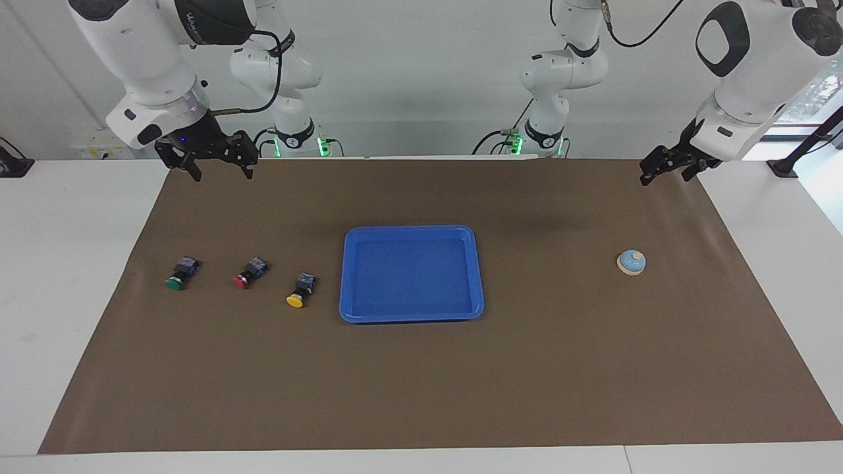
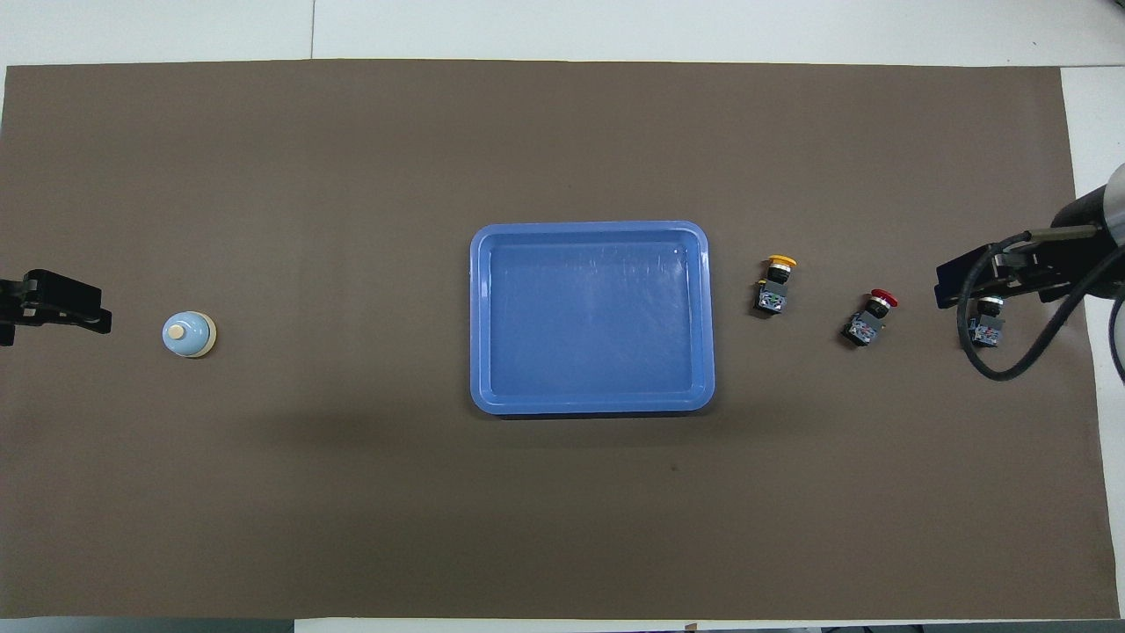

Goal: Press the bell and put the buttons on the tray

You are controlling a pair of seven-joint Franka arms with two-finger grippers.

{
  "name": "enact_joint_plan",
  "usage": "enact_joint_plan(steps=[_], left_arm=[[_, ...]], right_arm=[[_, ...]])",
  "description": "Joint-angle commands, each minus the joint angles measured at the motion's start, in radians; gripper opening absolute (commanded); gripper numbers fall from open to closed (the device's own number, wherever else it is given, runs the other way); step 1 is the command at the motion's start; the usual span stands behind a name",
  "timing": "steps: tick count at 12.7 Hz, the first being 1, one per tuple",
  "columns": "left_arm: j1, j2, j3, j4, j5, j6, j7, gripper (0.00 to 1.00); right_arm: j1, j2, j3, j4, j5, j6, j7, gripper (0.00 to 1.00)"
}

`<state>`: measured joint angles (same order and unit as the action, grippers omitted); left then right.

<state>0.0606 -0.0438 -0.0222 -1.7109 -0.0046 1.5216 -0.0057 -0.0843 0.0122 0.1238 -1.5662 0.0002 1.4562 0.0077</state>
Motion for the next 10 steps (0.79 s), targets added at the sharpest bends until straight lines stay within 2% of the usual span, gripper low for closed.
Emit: enact_joint_plan(steps=[1,4,7,8,10], left_arm=[[-0.062,0.039,0.019,0.057,0.005,-0.035,-0.016,1.0],[-0.149,0.039,0.108,0.062,0.006,-0.038,-0.016,1.0],[-0.142,0.035,0.108,0.054,0.006,-0.037,-0.013,1.0],[-0.142,0.033,0.107,0.054,0.006,-0.034,-0.013,1.0],[-0.142,0.039,0.105,0.065,0.005,-0.023,-0.008,1.0]], right_arm=[[-0.011,-0.021,0.002,-0.023,0.021,0.001,-0.025,1.0],[-0.011,-0.021,0.0,-0.022,0.021,0.012,-0.022,1.0],[0.001,-0.035,0.005,-0.04,0.02,0.016,-0.037,1.0],[0.004,-0.047,0.005,-0.078,0.02,0.048,-0.038,1.0],[0.008,-0.105,0.008,-0.219,0.021,0.184,-0.032,1.0]])
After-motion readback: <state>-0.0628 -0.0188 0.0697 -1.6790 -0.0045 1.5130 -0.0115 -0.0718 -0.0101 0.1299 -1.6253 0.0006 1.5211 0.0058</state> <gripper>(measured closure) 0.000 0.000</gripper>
